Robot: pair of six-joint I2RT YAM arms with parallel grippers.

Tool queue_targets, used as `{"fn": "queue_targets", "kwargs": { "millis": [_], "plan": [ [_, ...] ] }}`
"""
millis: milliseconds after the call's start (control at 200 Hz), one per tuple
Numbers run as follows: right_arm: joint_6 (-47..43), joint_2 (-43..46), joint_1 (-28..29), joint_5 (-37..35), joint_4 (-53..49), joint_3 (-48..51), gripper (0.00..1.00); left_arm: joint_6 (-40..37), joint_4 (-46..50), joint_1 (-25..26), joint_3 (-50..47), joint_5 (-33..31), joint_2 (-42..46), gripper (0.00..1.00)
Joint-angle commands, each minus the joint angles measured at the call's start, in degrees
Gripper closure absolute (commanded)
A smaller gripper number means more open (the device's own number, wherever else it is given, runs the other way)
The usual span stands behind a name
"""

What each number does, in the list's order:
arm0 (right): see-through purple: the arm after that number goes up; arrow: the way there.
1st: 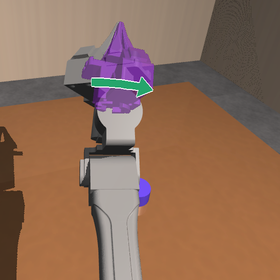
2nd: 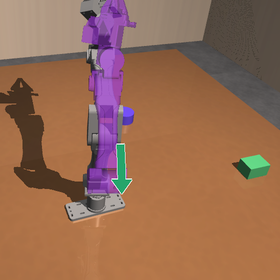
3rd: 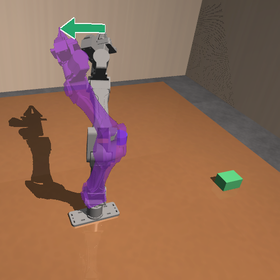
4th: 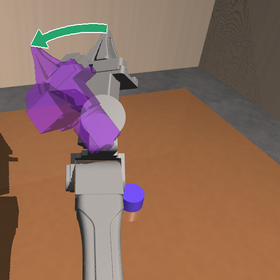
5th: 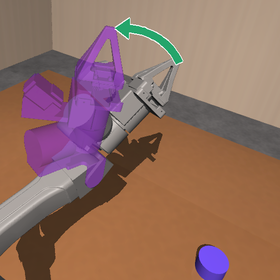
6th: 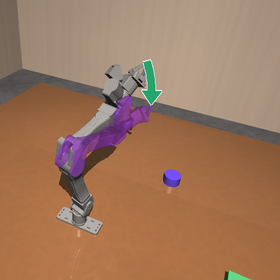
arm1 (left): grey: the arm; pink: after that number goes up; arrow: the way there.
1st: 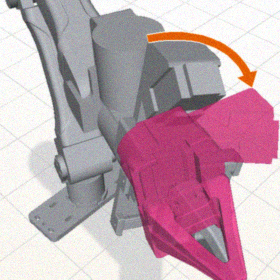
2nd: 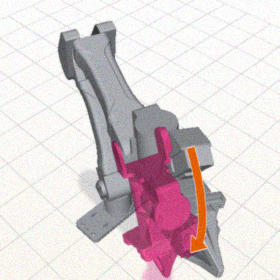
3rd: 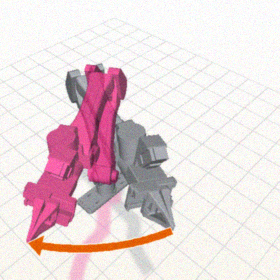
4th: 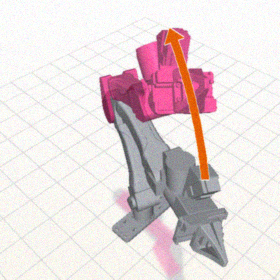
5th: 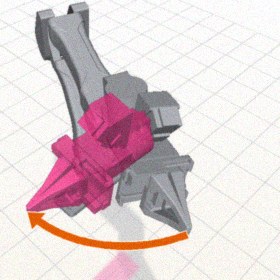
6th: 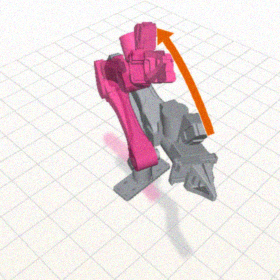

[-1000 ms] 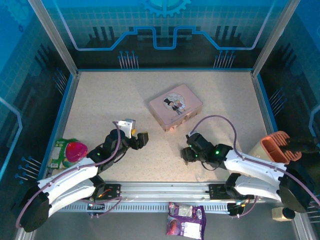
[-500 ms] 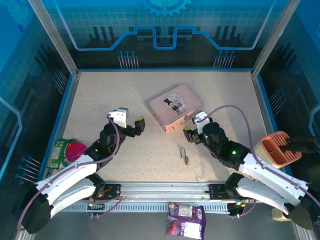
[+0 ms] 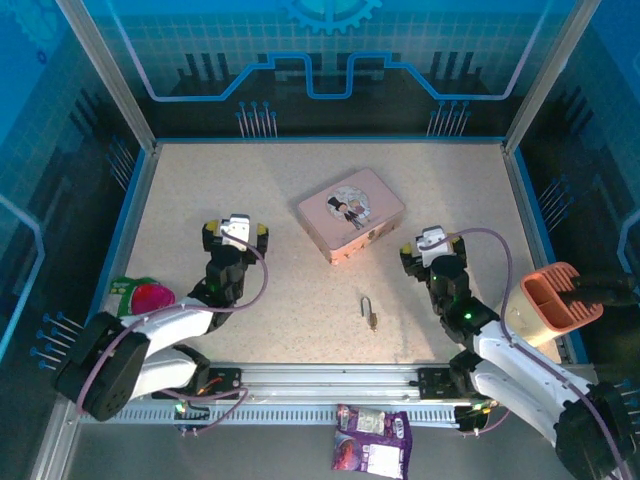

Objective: Unlock a padlock with a key

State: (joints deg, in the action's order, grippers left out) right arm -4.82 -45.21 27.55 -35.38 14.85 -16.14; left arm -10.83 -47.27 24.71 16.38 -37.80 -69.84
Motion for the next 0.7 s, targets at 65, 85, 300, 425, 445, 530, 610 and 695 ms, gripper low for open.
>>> {"fn": "queue_targets", "kwargs": {
  "millis": [65, 85, 300, 425, 445, 530, 610, 695],
  "plan": [
    [-0.81, -6.15, -4.48, -1.44, 12.27, 1.85, 0.07, -3.33, -11.83, -4.24, -1.79, 1.51, -7.96, 0.01],
    [-0.97, -6.99, -4.88, -1.60, 13.87, 2.24, 0.07, -2.63, -12.42, -4.80, -1.86, 2.06, -9.08, 0.01],
    [-1.46, -16.56, -7.63, 0.37, 24.94, 3.75, 0.06, -0.09, -20.47, -9.97, -2.13, 10.38, -15.79, 0.01],
    [-2.99, -21.25, -8.03, 1.27, 29.37, 3.43, 0.05, 2.38, -25.30, -12.81, -3.37, 13.16, -18.45, 0.01],
    [-3.00, -21.47, -8.04, 1.60, 29.63, 3.44, 0.05, 3.01, -25.20, -13.42, -3.58, 14.09, -18.38, 0.01],
    [-3.17, -22.35, -8.30, 2.42, 31.39, 3.57, 0.05, 4.85, -24.97, -15.63, -3.54, 17.82, -18.73, 0.01],
    [-3.33, -22.89, -8.47, 2.93, 31.89, 3.41, 0.05, 6.44, -23.07, -18.15, -2.29, 22.62, -20.61, 0.01],
    [-3.27, -23.49, -8.60, 3.29, 31.99, 3.09, 0.05, 7.51, -15.24, -18.99, 0.70, 23.44, -19.39, 0.01]
  ]
}}
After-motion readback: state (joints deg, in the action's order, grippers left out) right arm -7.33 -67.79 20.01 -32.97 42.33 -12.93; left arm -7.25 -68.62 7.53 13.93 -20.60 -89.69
